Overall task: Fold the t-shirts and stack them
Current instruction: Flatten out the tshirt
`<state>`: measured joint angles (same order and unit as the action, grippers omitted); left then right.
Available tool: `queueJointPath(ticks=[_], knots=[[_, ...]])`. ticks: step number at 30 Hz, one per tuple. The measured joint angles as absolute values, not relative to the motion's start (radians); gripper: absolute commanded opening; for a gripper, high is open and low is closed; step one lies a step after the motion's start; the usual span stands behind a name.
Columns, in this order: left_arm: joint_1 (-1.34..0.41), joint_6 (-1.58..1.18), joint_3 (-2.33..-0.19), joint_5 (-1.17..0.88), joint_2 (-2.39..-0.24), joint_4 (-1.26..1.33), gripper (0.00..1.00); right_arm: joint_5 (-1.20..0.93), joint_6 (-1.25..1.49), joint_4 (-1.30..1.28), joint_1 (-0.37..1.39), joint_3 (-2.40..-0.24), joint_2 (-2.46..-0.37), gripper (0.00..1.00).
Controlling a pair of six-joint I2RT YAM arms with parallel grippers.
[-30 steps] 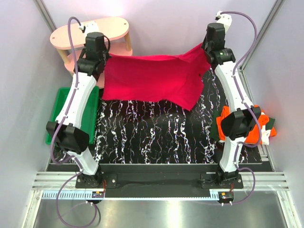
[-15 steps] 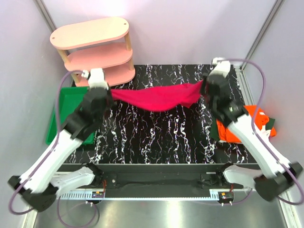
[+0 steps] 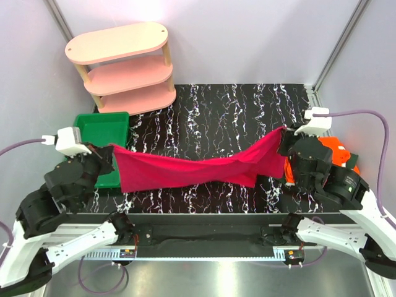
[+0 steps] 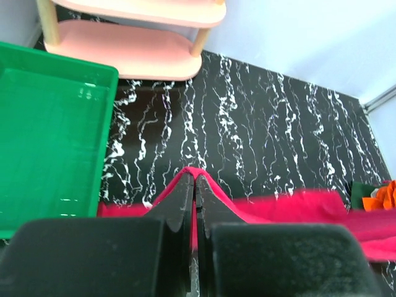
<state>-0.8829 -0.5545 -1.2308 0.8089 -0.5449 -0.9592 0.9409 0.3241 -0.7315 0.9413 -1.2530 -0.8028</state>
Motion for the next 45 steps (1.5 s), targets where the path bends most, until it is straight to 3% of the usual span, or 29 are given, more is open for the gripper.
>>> queueJointPath(ticks=[9,14,19,25,29,37,45], knots=[[-0.884,-0.483,-1.448,0.85,-0.613,-0.969,0.0,1.019,0.115,-0.55,0.948,-1.356,-0.9,0.0],[-0.884,-0.392,-1.413,0.899,-0.652,-0.857,0.0,1.027,0.02,-0.418,0.925,-1.356,-0.985,0.0],[-0.863,-0.341,-1.289,0.908,-0.745,-0.736,0.0,0.893,0.065,-0.374,0.694,-1.325,-1.092,0.0],[-0.582,-0.338,-1.144,0.751,-0.958,-0.582,0.0,0.748,0.122,-0.29,0.436,-1.293,-1.296,0.0],[-0.54,-0.291,-1.117,0.737,-1.085,-0.474,0.0,0.688,0.129,-0.216,0.334,-1.324,-1.489,0.0],[-0.475,-0.228,-1.138,0.707,-1.276,-0.298,0.0,0.604,0.128,-0.2,0.283,-1.596,-1.803,0.0],[-0.357,-0.235,-1.438,0.616,-1.591,-0.314,0.0,0.499,0.183,-0.212,0.227,-1.881,-2.006,0.0]])
